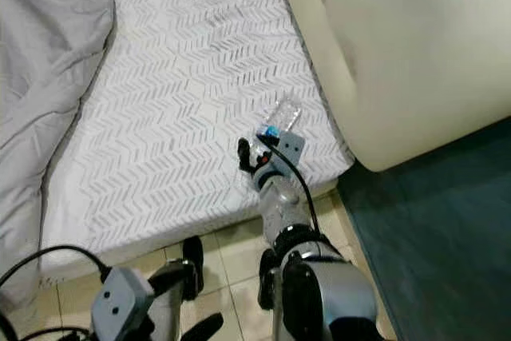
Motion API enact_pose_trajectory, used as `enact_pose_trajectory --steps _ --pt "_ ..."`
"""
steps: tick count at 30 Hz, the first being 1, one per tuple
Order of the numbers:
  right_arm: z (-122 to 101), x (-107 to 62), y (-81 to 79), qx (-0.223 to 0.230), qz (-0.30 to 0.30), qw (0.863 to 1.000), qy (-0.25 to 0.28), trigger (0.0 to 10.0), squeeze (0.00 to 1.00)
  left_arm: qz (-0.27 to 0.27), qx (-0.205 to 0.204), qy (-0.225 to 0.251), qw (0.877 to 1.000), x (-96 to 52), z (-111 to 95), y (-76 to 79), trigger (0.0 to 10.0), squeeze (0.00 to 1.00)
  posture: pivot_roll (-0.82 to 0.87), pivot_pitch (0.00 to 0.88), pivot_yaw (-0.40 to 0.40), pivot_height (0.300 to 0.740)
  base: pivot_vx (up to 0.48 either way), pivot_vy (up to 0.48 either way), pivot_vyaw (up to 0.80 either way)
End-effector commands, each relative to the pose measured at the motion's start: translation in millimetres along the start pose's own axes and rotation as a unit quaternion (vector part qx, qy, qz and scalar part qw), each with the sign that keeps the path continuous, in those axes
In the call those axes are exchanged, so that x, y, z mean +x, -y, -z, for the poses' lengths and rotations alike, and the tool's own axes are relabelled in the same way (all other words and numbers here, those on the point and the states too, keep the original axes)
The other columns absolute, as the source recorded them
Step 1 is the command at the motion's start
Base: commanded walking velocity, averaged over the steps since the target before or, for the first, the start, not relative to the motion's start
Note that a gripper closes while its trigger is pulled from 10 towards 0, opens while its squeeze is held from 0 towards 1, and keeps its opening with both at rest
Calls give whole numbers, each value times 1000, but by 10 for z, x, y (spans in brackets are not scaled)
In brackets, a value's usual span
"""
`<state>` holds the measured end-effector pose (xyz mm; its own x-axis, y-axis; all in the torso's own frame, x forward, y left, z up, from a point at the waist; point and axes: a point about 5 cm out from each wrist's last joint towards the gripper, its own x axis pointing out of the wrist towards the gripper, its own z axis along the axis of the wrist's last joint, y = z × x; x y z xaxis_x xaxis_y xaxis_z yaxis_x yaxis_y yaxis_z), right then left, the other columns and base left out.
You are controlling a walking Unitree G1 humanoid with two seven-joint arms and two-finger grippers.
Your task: Clean up the room
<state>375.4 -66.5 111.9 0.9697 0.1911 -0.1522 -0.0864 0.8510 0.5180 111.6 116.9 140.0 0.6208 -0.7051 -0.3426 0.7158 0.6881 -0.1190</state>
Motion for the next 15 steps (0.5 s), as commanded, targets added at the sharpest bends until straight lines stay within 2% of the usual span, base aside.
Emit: enact_pose_trajectory --steps 1,2,4,9,15 --pt "172 -24 -84 26 -7 999 -34 10000 0 -5 1 -7 1000 -62 0 44 10000 0 345 620 -9 740 0 0 0" --pt "186 -19 -147 17 -9 999 -37 10000 0 -15 0 -8 1000 -108 -7 58 10000 0 355 630 -6 740 0 0 0" --pt "189 -17 -164 6 -9 999 -38 10000 0 -18 0 -9 1000 -126 -12 72 10000 0 361 632 0 740 0 0 0" --pt "291 -49 -137 -93 0 994 -63 10000 0 -10 -7 -19 1000 -161 12 167 10000 0 344 647 -12 740 0 0 0" --pt "381 -97 6 -109 24 990 -87 10000 0 -13 -18 -15 1000 -145 20 185 10000 0 327 643 -25 740 0 0 0"
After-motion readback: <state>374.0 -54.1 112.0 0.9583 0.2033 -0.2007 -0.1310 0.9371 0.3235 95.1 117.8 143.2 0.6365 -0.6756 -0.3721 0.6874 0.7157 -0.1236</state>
